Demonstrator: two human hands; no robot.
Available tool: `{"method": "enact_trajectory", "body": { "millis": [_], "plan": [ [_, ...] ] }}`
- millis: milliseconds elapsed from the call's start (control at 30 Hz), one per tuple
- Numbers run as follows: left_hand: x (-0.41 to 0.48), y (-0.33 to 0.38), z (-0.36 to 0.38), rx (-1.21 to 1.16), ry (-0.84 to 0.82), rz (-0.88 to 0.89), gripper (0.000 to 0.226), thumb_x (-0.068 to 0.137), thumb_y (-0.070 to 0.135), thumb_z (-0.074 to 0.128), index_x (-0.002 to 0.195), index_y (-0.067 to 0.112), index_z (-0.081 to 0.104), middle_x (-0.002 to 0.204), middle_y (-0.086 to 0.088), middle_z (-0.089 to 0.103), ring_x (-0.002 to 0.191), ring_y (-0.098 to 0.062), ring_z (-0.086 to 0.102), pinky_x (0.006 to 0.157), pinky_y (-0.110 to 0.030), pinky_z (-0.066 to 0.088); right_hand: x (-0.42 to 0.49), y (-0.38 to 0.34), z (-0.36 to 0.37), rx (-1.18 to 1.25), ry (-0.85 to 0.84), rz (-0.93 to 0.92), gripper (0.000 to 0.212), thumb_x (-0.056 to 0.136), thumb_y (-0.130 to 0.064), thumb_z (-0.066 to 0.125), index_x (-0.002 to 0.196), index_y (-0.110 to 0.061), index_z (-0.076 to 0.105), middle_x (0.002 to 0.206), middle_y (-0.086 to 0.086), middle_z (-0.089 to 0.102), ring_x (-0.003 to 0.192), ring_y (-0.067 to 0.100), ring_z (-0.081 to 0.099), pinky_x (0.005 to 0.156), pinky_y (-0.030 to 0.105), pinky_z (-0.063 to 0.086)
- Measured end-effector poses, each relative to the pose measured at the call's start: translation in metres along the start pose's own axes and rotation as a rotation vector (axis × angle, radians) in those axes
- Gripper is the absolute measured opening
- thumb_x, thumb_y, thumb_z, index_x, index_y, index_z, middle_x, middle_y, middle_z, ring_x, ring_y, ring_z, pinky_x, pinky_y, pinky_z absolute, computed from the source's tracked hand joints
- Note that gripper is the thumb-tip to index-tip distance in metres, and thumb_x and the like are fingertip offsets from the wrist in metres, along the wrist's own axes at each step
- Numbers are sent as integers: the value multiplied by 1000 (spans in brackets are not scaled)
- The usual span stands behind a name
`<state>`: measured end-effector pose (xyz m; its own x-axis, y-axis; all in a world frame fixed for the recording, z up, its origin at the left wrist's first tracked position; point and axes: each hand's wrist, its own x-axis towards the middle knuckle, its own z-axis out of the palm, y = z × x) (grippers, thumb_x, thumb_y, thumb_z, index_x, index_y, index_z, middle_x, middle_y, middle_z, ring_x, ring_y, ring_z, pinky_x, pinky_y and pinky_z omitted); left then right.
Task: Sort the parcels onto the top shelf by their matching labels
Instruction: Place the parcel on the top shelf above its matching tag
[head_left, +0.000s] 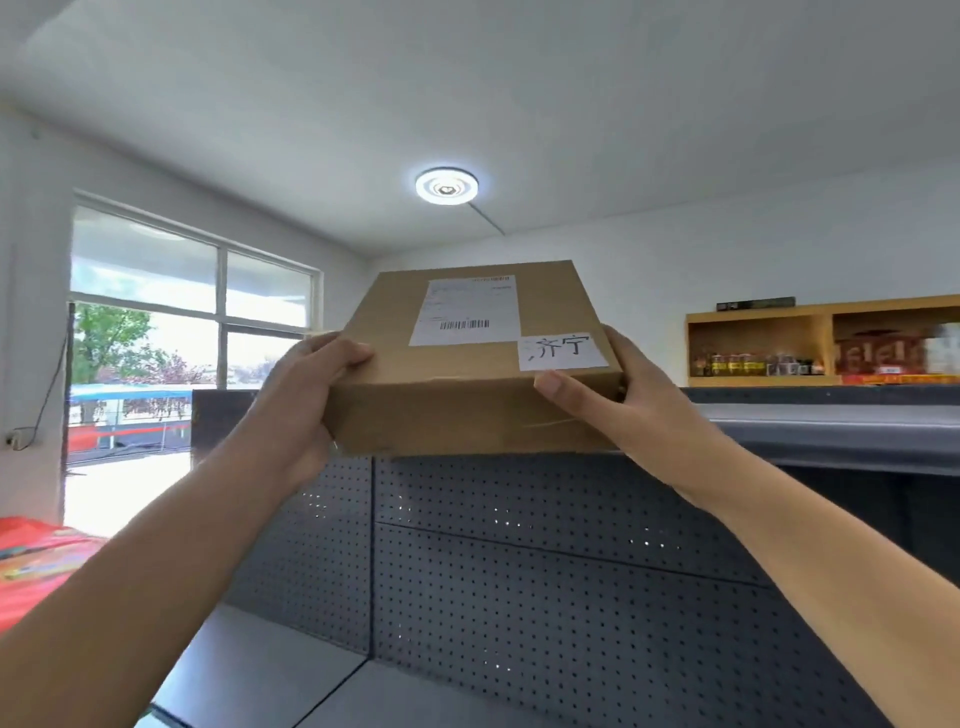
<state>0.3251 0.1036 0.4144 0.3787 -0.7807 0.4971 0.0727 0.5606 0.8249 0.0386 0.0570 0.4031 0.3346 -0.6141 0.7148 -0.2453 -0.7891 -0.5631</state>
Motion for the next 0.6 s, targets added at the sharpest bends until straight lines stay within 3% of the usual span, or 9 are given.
{"method": "enact_trajectory", "body": {
  "millis": [67, 200, 333, 433, 533, 600],
  "plan": [
    [27, -7, 21, -6, 2, -40, 57, 80, 30, 78, 133, 14, 64, 119, -10, 69, 98, -27, 63, 69, -37, 55, 14, 13, -16, -88, -17, 24, 78, 77, -66, 74, 144, -44, 41, 120, -35, 61, 108, -10, 61, 82, 9, 51],
    [74, -27, 55, 11, 10, -53, 34, 94, 29, 71, 124, 17, 62, 106, -7, 61, 92, -23, 58, 69, -36, 51, 45, 31, -47, -296, -61, 22, 89, 79, -60, 81, 154, -35, 41, 133, -19, 64, 117, 2, 63, 89, 15, 54],
    [108, -35, 83, 22, -47, -98, 11, 94, 29, 70, 97, 20, 65, 101, -10, 60, 90, -26, 57, 83, -43, 54, 74, 44, -70, -304, -55, 82, 85, 84, -46, 84, 156, -26, 44, 137, -7, 65, 115, 13, 68, 85, 13, 56],
    [131, -43, 100, 45, -37, -119, 17, 90, 31, 69, 86, 17, 62, 98, -14, 58, 94, -32, 55, 88, -47, 52, 86, 56, -79, -319, -56, 151, 93, 76, -52, 87, 154, -20, 50, 134, -6, 67, 122, 19, 65, 100, 28, 55],
    [148, -50, 112, 75, -84, -214, 21, 88, 32, 69, 91, 13, 62, 100, -18, 60, 95, -34, 61, 100, -61, 55, 91, 66, -85, -333, -57, 242, 94, 71, -55, 88, 149, -17, 49, 128, -1, 67, 114, 18, 64, 93, 28, 54],
    [155, -57, 115, 160, -96, -246, 29, 84, 36, 68, 101, 12, 63, 107, -18, 62, 103, -37, 65, 104, -59, 54, 91, 72, -89, -369, -9, 294, 106, 67, -62, 89, 149, -14, 43, 132, 7, 62, 116, 24, 61, 95, 35, 52]
  ]
}}
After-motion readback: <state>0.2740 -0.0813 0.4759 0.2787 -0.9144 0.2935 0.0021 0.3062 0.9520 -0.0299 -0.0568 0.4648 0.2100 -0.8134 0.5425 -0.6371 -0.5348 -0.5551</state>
